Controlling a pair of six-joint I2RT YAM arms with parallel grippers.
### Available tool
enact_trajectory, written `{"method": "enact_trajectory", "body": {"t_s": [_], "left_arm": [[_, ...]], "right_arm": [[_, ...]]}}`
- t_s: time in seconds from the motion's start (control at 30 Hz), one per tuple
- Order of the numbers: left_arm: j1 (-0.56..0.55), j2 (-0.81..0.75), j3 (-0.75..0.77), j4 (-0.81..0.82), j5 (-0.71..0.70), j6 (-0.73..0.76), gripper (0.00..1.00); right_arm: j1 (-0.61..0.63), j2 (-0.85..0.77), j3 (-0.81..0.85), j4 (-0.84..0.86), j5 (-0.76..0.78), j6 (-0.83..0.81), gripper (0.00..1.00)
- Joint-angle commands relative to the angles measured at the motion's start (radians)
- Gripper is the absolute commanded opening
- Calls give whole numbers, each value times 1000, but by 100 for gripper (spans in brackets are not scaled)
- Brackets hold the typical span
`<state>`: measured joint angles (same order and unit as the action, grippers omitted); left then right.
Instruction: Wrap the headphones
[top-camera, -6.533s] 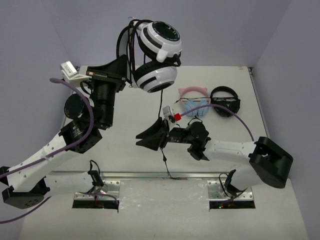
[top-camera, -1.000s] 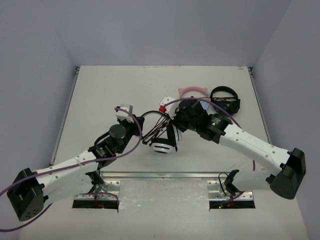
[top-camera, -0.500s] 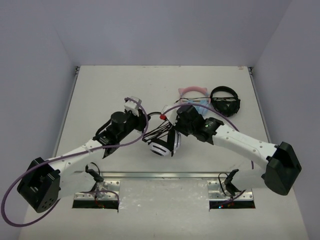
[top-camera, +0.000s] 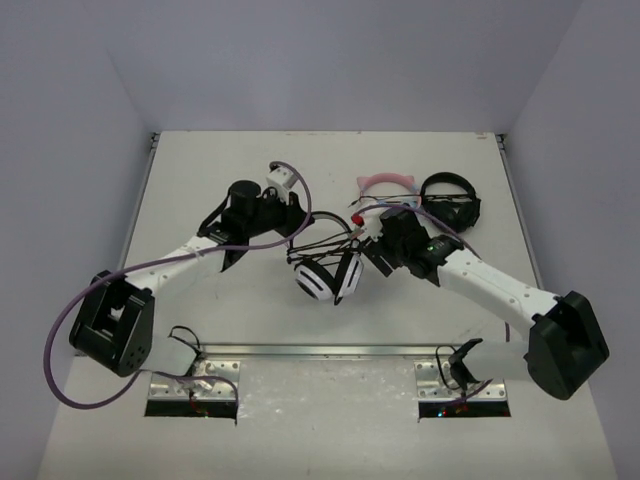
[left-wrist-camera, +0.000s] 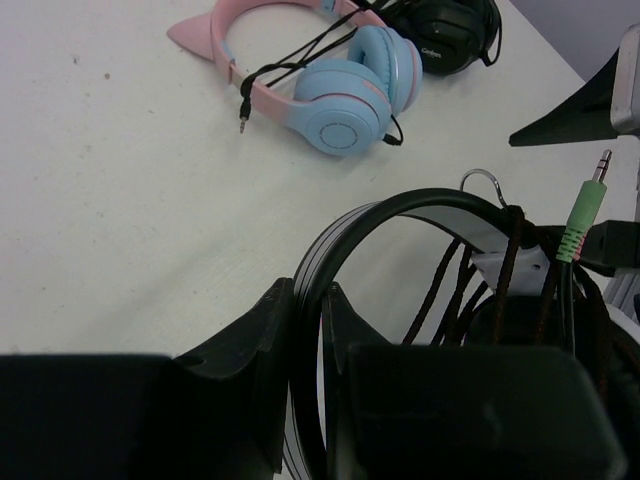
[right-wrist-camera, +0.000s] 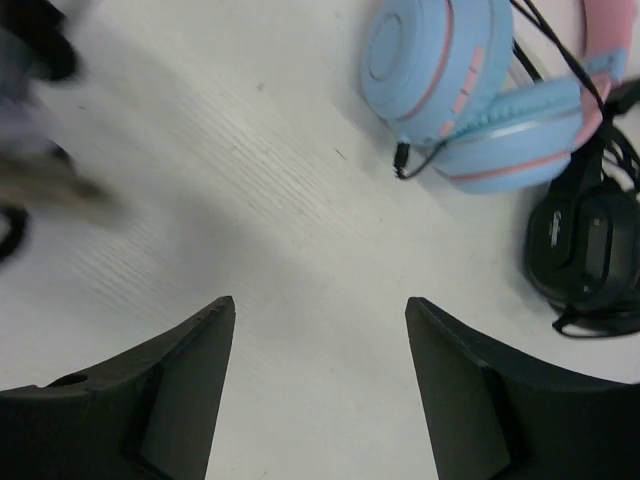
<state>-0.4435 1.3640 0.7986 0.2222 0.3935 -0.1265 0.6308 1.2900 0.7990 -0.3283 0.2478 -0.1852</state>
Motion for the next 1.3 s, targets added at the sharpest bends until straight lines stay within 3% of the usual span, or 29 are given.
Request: {"method": "enact_trajectory", "body": {"t_s": [0.0, 0.17, 0.23, 0.53, 0.67, 0.93, 1.27], "left_arm": [[60, 32, 129, 25, 137, 1, 0], [104, 116, 226, -41, 222, 50, 0], [111, 167, 260, -73, 235, 91, 1], [172, 339, 410, -179, 337, 169, 1], [161, 346, 383, -106, 315, 69, 0], [-64, 394, 343, 9, 111, -48, 1], [-283, 648, 588, 31, -1, -160, 1]], "right_arm": [[-100, -69, -26, 23, -57, 119, 71], [-250, -106, 15, -43, -76, 298, 88], [-279, -106, 60, -119, -67, 358, 99], [-338, -198, 105, -301, -110, 475, 99], [-338, -270, 91, -336, -168, 519, 99], [-338, -503, 121, -464, -243, 662, 99], [-338, -663, 255, -647, -375, 675, 99]]}}
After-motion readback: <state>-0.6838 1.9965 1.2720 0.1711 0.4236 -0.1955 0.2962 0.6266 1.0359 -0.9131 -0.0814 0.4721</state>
